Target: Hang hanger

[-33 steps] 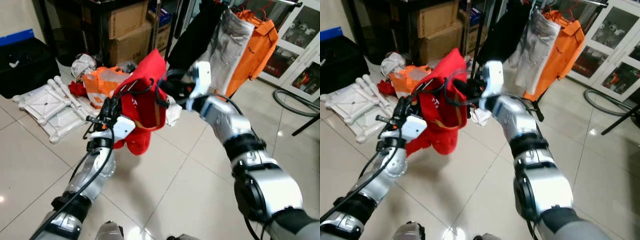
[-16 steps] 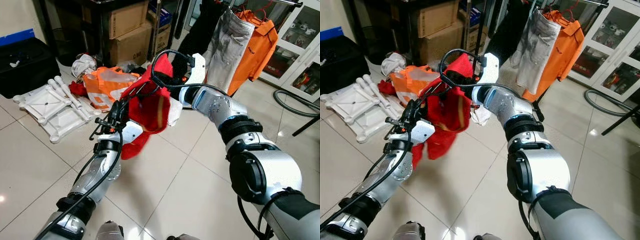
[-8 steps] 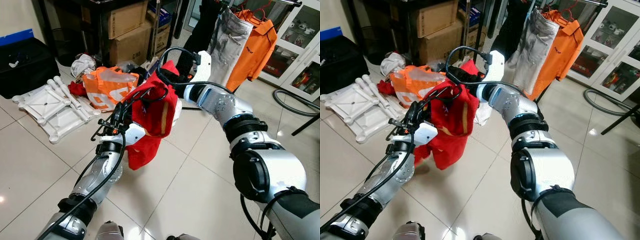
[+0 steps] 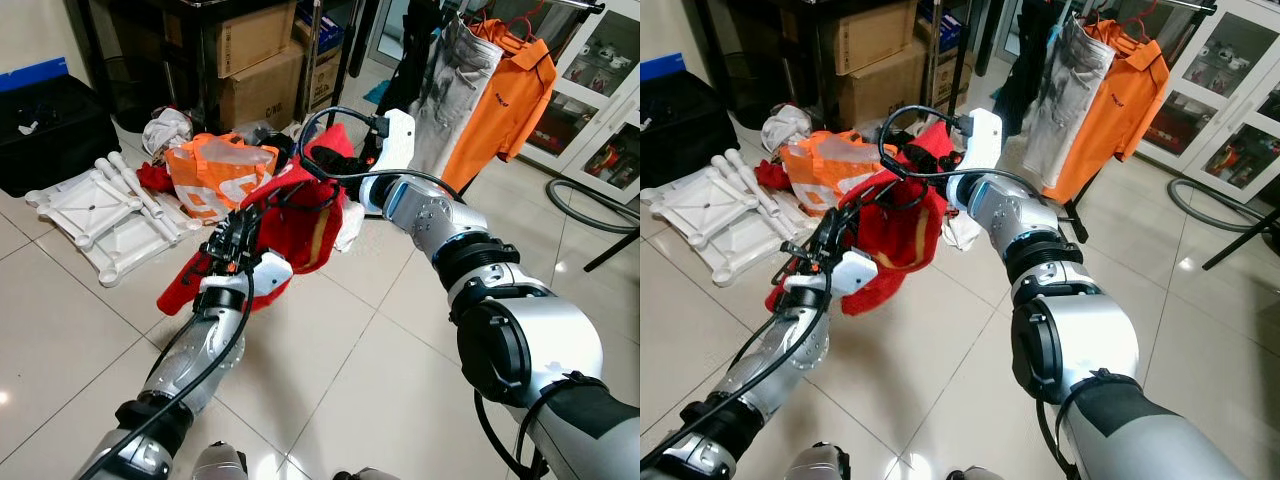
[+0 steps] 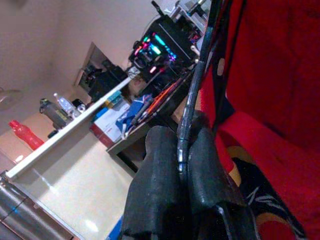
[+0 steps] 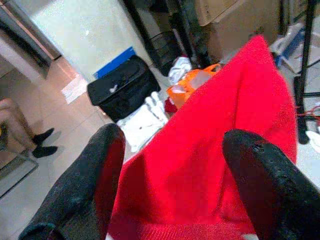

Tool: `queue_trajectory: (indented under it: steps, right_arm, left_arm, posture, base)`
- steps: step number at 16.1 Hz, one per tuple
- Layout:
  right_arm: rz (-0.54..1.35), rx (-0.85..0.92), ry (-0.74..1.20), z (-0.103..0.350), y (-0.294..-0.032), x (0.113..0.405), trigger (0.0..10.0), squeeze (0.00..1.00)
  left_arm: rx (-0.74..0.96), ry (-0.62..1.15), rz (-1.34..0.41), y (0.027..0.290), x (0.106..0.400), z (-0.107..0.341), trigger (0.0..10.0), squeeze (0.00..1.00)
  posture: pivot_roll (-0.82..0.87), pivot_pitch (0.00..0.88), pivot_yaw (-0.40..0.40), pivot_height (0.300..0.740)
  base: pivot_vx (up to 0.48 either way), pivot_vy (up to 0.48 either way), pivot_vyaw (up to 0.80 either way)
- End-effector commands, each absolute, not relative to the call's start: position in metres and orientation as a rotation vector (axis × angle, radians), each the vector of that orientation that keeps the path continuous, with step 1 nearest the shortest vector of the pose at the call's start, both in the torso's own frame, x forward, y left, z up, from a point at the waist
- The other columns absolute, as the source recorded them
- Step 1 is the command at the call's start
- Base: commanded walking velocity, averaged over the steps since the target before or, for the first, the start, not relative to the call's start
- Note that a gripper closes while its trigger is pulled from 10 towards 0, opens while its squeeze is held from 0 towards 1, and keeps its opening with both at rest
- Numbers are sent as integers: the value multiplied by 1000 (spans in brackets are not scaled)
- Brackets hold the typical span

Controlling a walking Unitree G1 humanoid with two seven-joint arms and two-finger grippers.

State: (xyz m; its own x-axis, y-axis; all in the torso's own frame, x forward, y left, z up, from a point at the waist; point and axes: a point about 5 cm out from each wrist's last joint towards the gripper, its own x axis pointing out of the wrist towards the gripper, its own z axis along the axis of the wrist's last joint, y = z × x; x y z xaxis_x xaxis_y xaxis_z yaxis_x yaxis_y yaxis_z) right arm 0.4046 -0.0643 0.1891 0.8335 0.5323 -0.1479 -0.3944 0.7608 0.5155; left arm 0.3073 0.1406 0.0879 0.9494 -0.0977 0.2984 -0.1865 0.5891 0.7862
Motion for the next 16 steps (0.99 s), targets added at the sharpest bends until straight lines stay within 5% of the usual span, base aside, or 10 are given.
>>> queue_trajectory:
  steps: [1,13,14,15,16]
  right_arm:
    - [481,469,259,199,-67,409,10000,0]
    - [426,591,352,189,-48,404,10000,0]
    - [426,591,350,189,-48,405,4235,0]
    - [423,590,340,190,-48,405,0,0]
    - [422,586,336,190,-48,405,0,0]
  left_arm:
    - [910,-417,48,127,308,102,10000,0]
    - [945,-495,11,116,301,110,10000,0]
    - [946,-494,12,116,301,110,10000,0]
    - [947,-492,14,117,300,109,10000,0]
    - [947,-491,14,117,300,109,10000,0]
  posture:
    - [121,76,-163,740]
    - [156,94,-173,740]
    - [156,94,-173,740]
    - [158,92,-174,740]
    - [159,89,-172,740]
  base:
    - [0,0,0]
    - [0,0,0]
    - [0,0,0]
    - [0,0,0]
    - [0,0,0]
